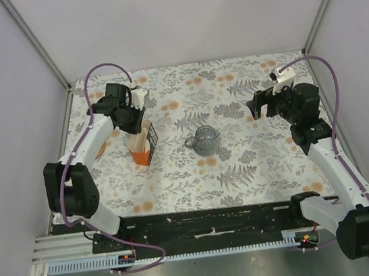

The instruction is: Place the coffee filter in the dripper

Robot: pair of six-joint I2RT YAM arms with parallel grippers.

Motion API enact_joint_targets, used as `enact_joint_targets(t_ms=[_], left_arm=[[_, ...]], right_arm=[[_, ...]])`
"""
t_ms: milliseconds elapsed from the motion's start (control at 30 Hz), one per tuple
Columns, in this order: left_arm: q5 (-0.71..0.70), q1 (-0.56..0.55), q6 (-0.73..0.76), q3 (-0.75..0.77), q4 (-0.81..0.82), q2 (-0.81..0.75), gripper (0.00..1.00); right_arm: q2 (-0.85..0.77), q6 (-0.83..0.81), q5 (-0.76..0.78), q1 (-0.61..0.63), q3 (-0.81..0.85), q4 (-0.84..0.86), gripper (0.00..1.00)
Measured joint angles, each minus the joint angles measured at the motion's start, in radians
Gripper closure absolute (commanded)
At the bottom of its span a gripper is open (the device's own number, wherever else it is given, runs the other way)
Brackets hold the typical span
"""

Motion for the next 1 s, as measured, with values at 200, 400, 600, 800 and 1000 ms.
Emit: enact_joint_targets(t_ms=[200, 400, 600, 800, 1000], left_arm=[[-0.008, 0.0, 0.004, -0.013, 0.007, 0.014, 0.76], [-0.017, 0.0, 0.008, -0.025, 0.019, 0.019, 0.78], [-0.034, 0.0, 0.011, -0.035, 0.032, 0.023, 0.84], [-0.038, 0.0, 0.016, -0.04, 0.043, 0.033, 0.98], [-0.038, 0.0, 0.018, -0.039, 0.04, 0.033, 0.98]], right_arm=[[0.0, 0.0, 0.0, 0.0, 0.0, 0.0, 0.02], [0.0, 0.0, 0.0, 0.0, 0.0, 0.0, 0.02], [0.0, 0.0, 0.0, 0.0, 0.0, 0.0, 0.02], [0.0, 0.0, 0.0, 0.0, 0.0, 0.0, 0.02], [0.0, 0.0, 0.0, 0.0, 0.0, 0.0, 0.02]])
